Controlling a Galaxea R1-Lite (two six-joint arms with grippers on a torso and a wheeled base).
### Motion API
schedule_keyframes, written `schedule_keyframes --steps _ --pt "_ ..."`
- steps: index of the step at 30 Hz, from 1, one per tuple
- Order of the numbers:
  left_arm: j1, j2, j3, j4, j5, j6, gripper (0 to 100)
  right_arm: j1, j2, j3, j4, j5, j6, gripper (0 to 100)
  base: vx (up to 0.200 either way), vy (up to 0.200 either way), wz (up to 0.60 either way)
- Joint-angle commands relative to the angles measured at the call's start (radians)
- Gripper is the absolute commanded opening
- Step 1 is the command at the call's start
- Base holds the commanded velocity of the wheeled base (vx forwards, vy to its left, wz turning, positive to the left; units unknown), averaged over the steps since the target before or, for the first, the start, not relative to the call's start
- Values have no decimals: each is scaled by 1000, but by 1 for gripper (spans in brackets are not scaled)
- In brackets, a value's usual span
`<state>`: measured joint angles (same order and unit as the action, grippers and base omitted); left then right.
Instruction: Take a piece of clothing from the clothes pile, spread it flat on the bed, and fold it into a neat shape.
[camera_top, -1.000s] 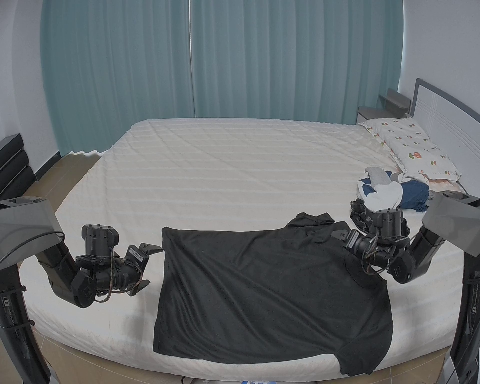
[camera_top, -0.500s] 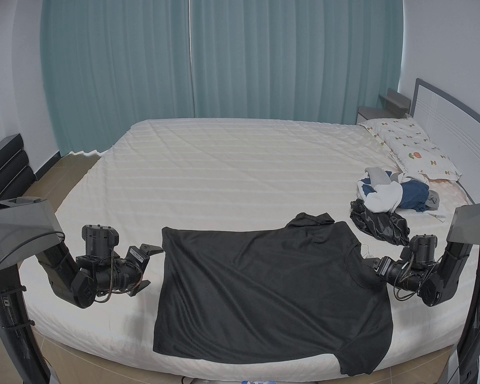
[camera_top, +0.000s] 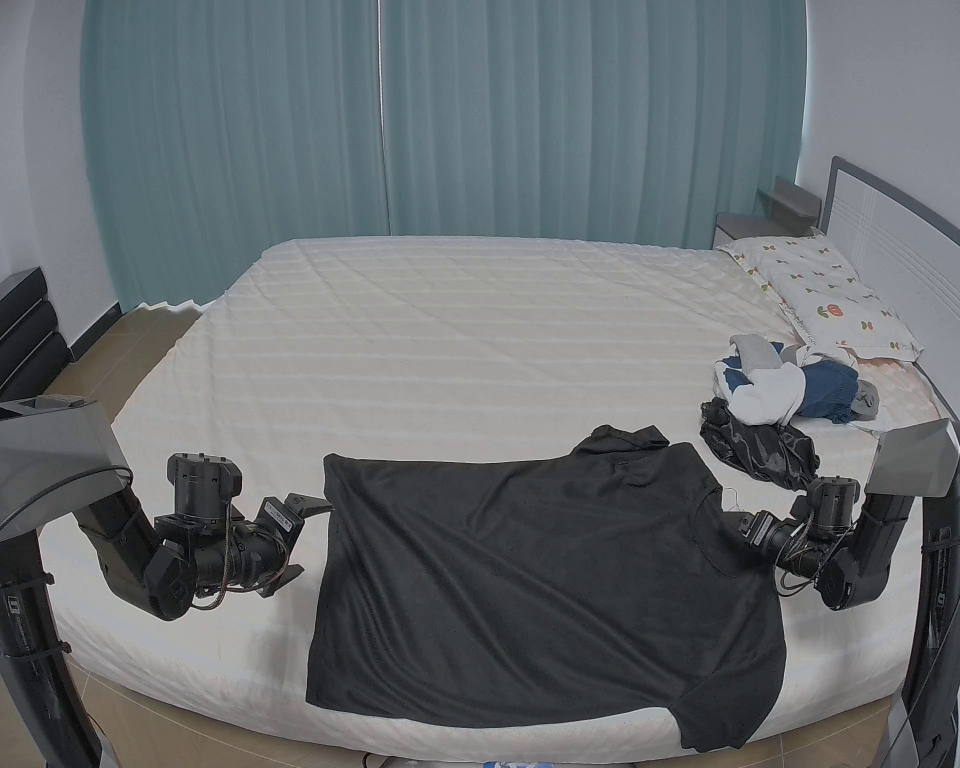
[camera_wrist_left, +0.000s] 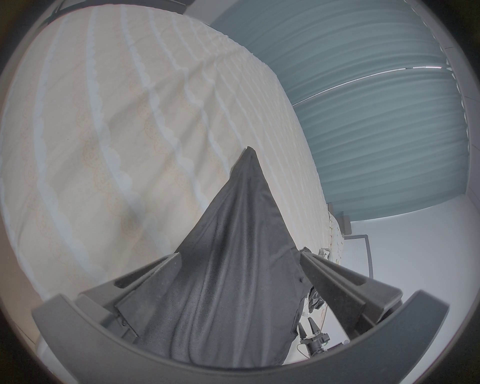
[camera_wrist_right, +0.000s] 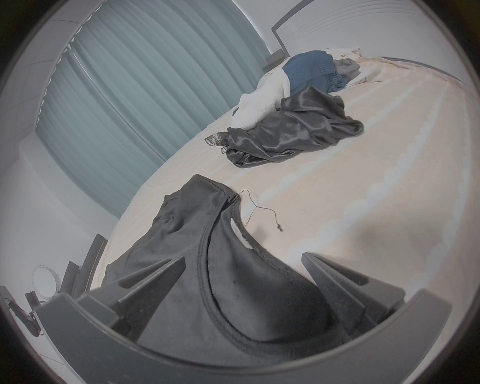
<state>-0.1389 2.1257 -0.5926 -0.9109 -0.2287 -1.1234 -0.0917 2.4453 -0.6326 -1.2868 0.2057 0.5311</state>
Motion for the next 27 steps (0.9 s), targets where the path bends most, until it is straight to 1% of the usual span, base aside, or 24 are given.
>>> schedule_keyframes --steps 1,3,4,14,20,27 --pt "-1 2 -1 0 0 1 100 -14 86 -84 27 32 1 100 0 0 0" --pt "-1 2 -1 0 0 1 100 -17 89 -93 41 49 1 100 0 0 0" --pt "-1 2 -1 0 0 1 100 -17 89 -101 47 53 1 0 0 0 0" --pt "-1 2 -1 0 2 1 100 -40 77 -113 61 52 1 0 0 0 0" --pt "-1 2 -1 0 2 1 100 -91 64 -101 41 53 3 0 0 0 0" --pt "-1 2 -1 0 3 1 100 -97 73 -93 -5 55 6 0 0 0 0"
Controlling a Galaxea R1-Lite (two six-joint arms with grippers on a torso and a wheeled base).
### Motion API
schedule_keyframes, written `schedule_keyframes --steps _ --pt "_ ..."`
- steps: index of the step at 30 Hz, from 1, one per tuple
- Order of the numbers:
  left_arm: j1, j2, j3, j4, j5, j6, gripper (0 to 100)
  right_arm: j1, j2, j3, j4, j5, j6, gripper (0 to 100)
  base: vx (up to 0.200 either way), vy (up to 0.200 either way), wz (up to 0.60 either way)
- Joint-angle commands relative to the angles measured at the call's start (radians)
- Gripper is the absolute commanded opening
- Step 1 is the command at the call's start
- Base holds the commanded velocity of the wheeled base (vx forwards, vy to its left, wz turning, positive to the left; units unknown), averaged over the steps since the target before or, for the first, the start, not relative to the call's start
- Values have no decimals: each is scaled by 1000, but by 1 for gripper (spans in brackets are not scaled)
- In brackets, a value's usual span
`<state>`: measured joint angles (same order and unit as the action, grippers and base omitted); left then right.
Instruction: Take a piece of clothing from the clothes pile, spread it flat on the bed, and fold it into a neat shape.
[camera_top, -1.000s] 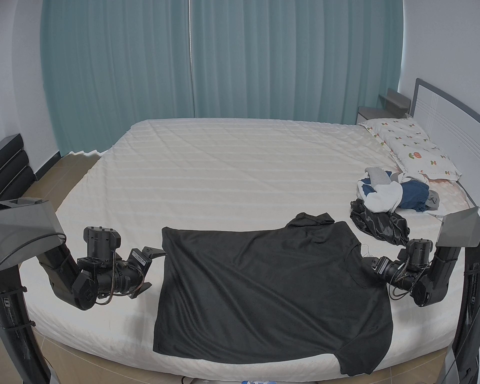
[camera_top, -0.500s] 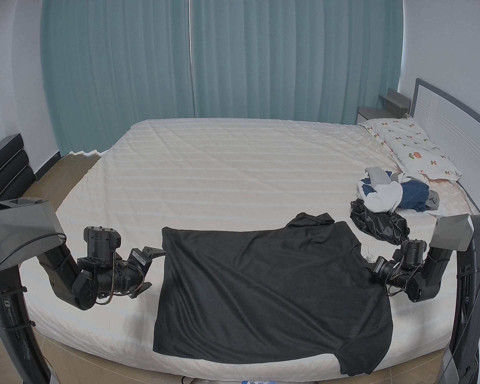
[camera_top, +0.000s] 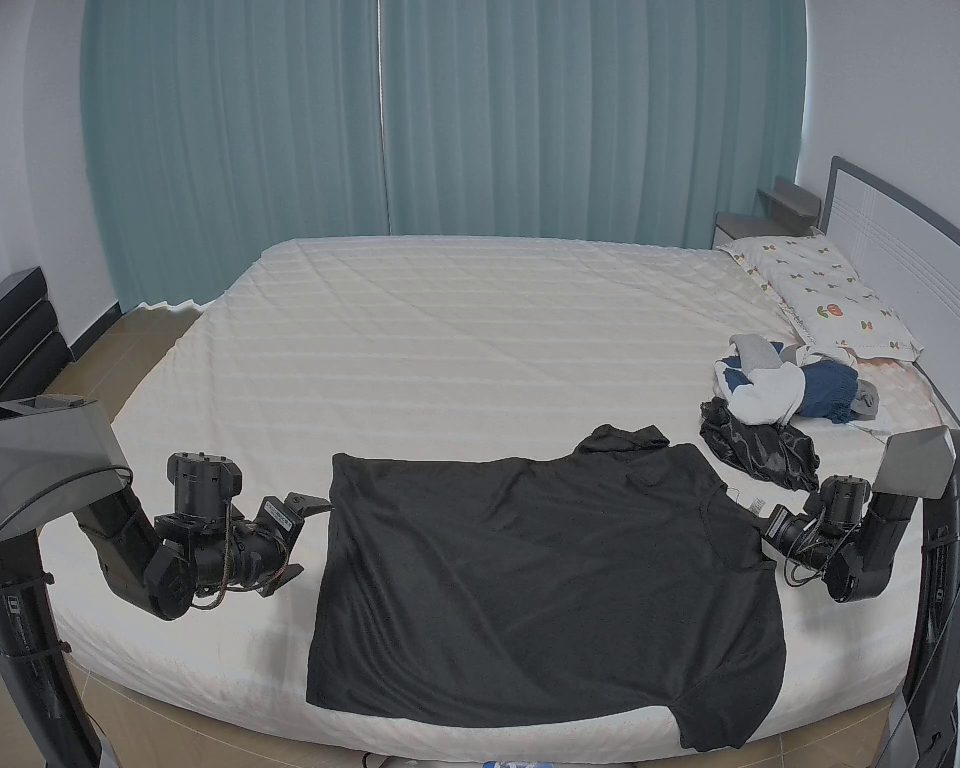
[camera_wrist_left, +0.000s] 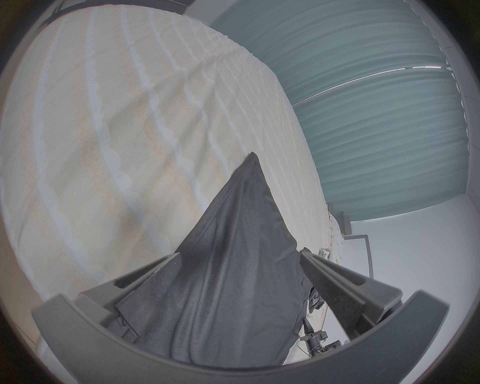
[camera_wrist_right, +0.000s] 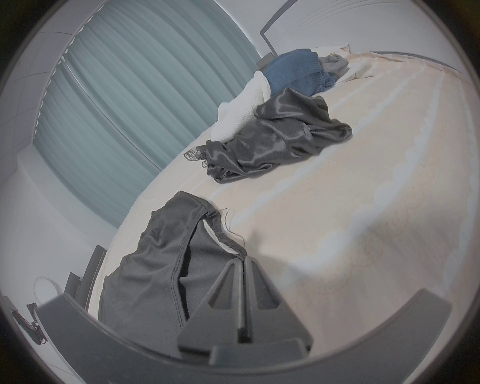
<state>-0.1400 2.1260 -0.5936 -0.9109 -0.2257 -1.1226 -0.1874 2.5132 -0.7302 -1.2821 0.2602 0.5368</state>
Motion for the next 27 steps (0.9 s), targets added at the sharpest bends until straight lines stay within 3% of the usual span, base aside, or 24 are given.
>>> schedule_keyframes --steps 1,3,4,17,27 --pt "2 2 0 0 0 0 100 0 6 8 -9 1 -1 0 0 0 0" --pt "2 2 2 0 0 -2 100 2 4 12 -11 2 -1 0 0 0 0" --pt "0 2 2 0 0 -2 100 5 3 12 -14 2 0 100 0 0 0" --pt "0 2 2 0 0 -2 100 -3 -20 31 -25 4 2 100 0 0 0" --pt "0 2 2 0 0 -2 100 71 36 -126 26 -7 3 100 0 0 0"
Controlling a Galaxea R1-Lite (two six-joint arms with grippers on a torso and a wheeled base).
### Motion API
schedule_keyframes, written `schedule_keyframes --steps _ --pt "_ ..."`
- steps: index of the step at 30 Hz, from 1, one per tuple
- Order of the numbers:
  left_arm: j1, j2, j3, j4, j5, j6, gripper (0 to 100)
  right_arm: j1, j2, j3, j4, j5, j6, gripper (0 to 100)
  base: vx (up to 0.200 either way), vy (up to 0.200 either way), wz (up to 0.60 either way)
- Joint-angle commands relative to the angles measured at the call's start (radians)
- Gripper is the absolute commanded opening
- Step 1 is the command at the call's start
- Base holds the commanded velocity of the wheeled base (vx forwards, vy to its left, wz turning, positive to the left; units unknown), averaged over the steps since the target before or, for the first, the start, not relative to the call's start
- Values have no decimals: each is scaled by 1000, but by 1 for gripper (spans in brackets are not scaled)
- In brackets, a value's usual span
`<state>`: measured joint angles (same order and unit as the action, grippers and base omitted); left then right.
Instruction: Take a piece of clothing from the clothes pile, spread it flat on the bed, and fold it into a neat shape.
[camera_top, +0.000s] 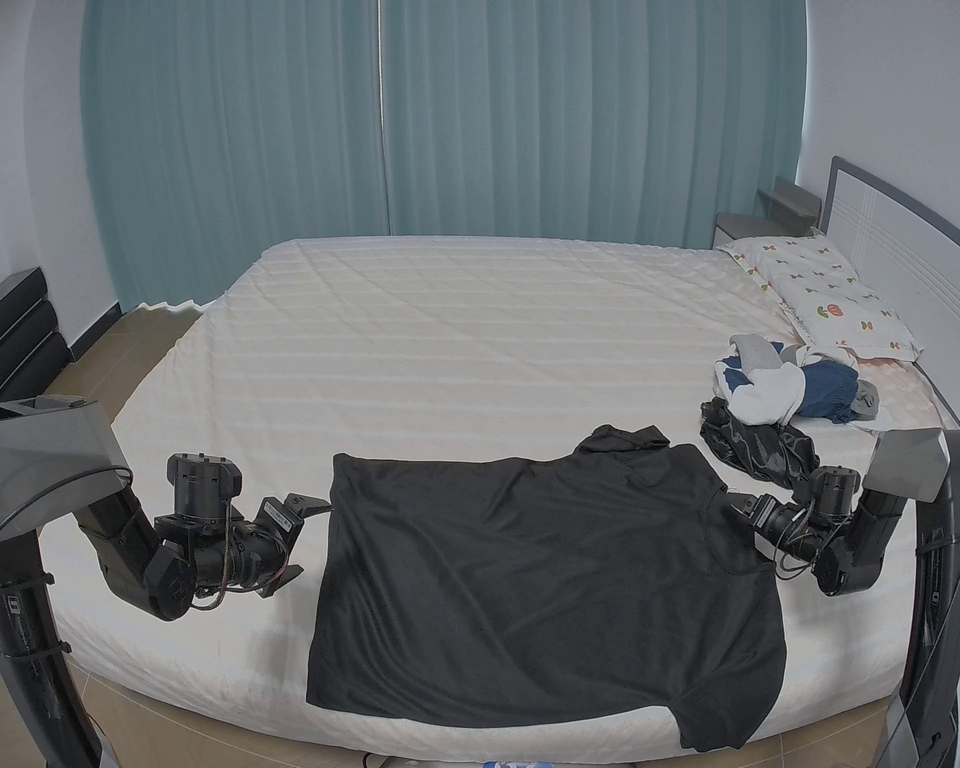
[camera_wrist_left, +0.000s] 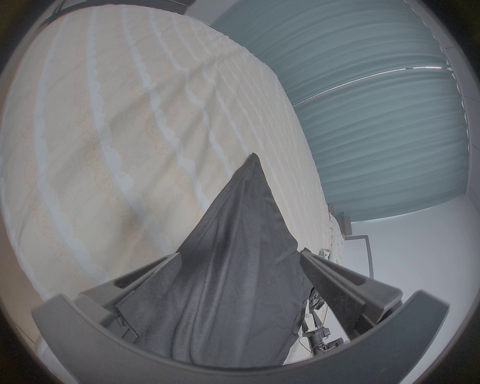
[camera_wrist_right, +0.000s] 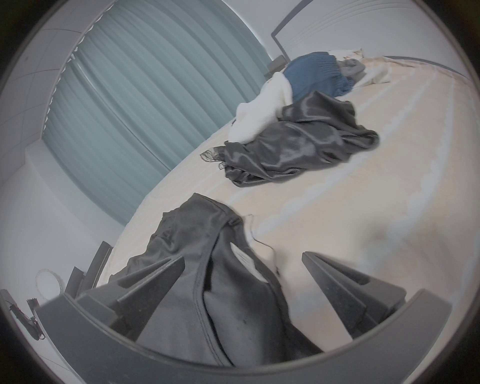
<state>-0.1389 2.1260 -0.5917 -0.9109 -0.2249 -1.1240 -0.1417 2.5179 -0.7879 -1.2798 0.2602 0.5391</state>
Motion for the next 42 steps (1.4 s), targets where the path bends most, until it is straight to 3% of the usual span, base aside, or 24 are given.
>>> schedule_keyframes --steps 1,11,24,31,36,37,42 --pt "-1 2 0 0 -1 0 100 30 38 -119 65 -12 2 100 0 0 0" --pt "-1 2 -2 0 4 0 100 30 102 -373 220 -19 1 100 0 0 0" --pt "-1 6 -2 0 7 0 100 68 174 -620 392 -26 -80 100 0 0 0" --pt "-2 6 -2 0 9 1 100 100 219 -743 494 -22 -186 100 0 0 0" --pt "-2 6 0 0 9 1 100 122 263 -863 551 -27 -189 100 0 0 0" --pt "-2 6 0 0 9 1 100 122 265 -866 553 -27 -189 0 0 0 0" --pt "-2 6 1 0 10 1 100 123 269 -912 576 -29 -183 0 0 0 0"
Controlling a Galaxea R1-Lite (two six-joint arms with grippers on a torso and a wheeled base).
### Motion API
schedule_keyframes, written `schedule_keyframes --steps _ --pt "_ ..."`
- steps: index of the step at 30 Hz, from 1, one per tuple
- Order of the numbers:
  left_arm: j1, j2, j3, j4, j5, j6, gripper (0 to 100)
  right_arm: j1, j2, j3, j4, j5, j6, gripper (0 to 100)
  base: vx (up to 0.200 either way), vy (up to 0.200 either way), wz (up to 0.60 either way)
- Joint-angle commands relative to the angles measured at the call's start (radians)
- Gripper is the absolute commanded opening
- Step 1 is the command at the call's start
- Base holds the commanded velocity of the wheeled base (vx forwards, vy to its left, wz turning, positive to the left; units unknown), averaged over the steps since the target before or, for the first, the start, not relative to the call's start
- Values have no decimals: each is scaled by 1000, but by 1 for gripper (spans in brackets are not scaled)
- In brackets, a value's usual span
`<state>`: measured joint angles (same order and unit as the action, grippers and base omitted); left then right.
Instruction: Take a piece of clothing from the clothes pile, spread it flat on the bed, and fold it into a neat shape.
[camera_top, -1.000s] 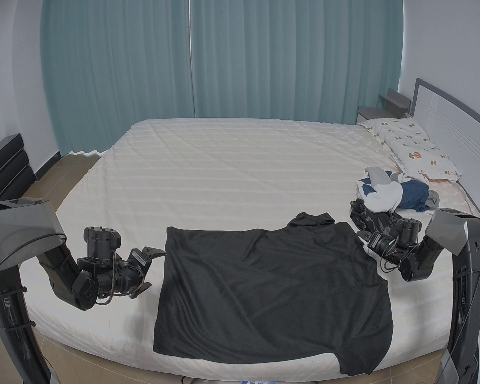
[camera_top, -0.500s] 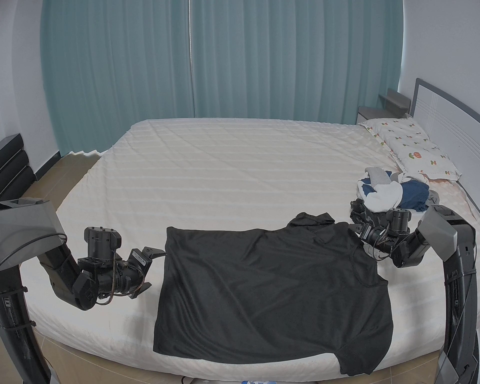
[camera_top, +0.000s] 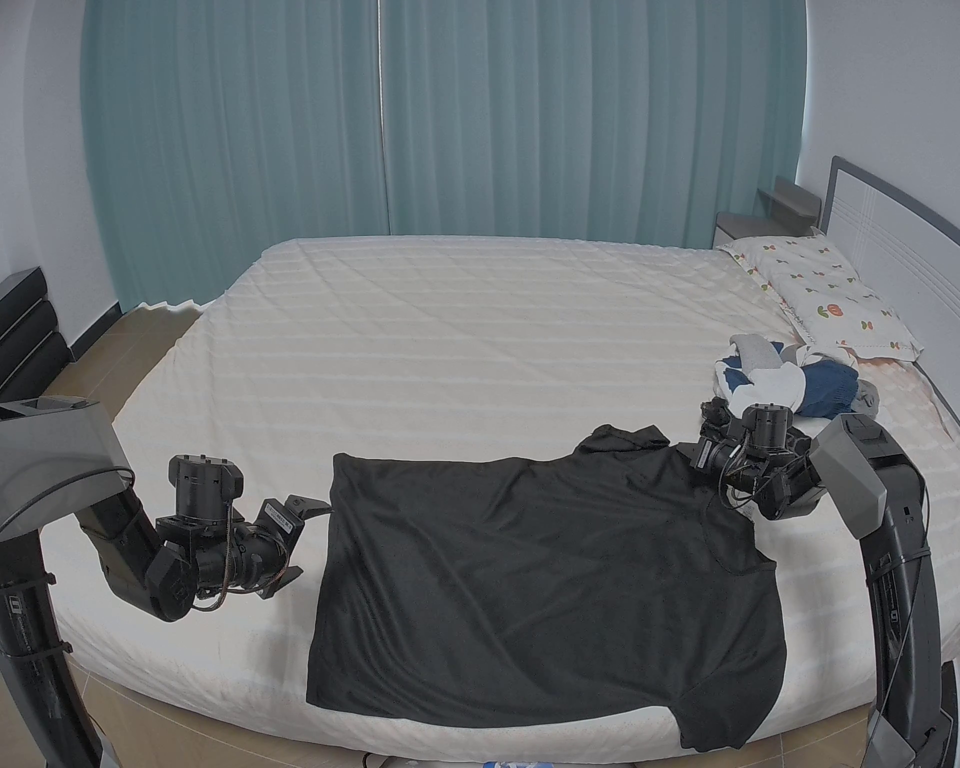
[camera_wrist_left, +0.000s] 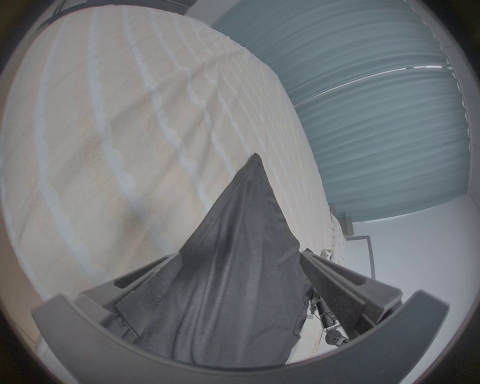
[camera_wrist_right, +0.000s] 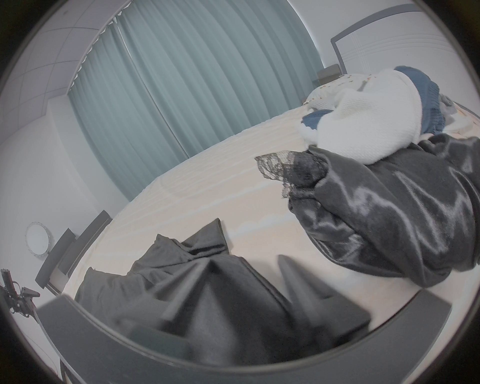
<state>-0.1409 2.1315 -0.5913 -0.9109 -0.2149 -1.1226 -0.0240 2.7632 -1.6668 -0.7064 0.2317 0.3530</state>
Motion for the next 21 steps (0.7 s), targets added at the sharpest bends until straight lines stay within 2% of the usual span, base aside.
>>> schedule_keyframes --steps 1,9,12,19,21 --pt "0 1 1 0 0 0 100 6 21 -31 2 0 8 0 0 0 0" --pt "-2 1 1 0 0 0 100 -11 12 -39 -30 -6 38 0 0 0 0" --pt "-2 1 -1 0 0 0 100 -24 12 -42 -47 -31 67 0 0 0 0" --pt "-2 2 -1 0 0 0 100 -30 26 -70 -47 -40 70 0 0 0 0" --pt "-2 2 1 0 0 0 100 -33 33 -100 -33 -66 70 0 0 0 0"
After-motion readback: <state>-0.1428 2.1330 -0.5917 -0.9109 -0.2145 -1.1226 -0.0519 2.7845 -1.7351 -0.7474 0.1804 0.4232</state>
